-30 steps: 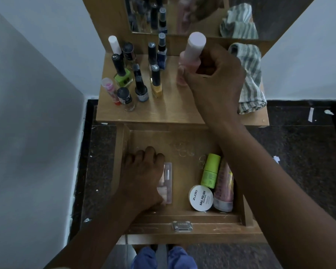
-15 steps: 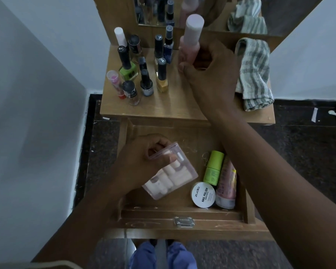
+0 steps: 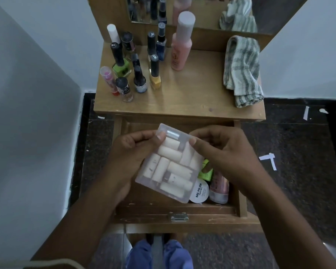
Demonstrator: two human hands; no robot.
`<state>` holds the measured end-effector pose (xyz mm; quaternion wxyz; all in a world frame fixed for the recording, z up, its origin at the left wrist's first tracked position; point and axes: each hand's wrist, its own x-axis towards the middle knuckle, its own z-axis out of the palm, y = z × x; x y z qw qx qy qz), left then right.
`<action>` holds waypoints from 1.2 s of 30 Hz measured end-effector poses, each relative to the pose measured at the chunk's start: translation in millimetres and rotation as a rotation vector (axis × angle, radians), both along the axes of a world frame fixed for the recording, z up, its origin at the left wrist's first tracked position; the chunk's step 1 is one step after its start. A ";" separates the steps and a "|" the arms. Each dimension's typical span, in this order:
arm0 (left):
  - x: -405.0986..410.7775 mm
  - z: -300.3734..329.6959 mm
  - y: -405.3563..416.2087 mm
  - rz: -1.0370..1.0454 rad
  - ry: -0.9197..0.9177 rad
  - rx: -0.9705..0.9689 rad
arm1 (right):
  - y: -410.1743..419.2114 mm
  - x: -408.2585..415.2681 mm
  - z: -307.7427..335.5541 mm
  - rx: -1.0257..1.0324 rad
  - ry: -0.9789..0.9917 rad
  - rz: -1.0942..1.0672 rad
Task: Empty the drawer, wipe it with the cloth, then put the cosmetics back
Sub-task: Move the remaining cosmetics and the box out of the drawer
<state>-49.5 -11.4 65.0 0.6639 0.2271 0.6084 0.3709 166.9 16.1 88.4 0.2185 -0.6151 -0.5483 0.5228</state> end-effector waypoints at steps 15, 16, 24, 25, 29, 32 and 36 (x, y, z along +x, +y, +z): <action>41.5 13.9 -14.2 0.231 0.324 0.335 | 2.1 5.4 -8.9 0.011 0.603 -0.671; 44.0 12.8 -15.3 0.183 0.393 0.400 | 3.2 3.0 -9.8 0.019 0.614 -0.695; 43.6 -12.2 2.4 -0.003 0.790 0.673 | 14.1 -8.2 -13.3 0.107 0.611 -0.725; 43.9 -12.8 5.1 0.011 0.818 0.686 | 15.3 -8.4 -13.9 0.114 0.593 -0.707; 43.4 -13.3 14.2 0.052 0.935 0.732 | 19.1 -4.0 -14.2 0.217 0.362 -0.547; 44.7 -15.9 17.6 0.066 0.945 0.743 | 23.4 2.6 -19.1 0.302 0.090 -0.429; 49.8 -20.7 20.5 0.115 0.939 0.746 | 26.5 7.1 -20.5 0.306 -0.081 -0.346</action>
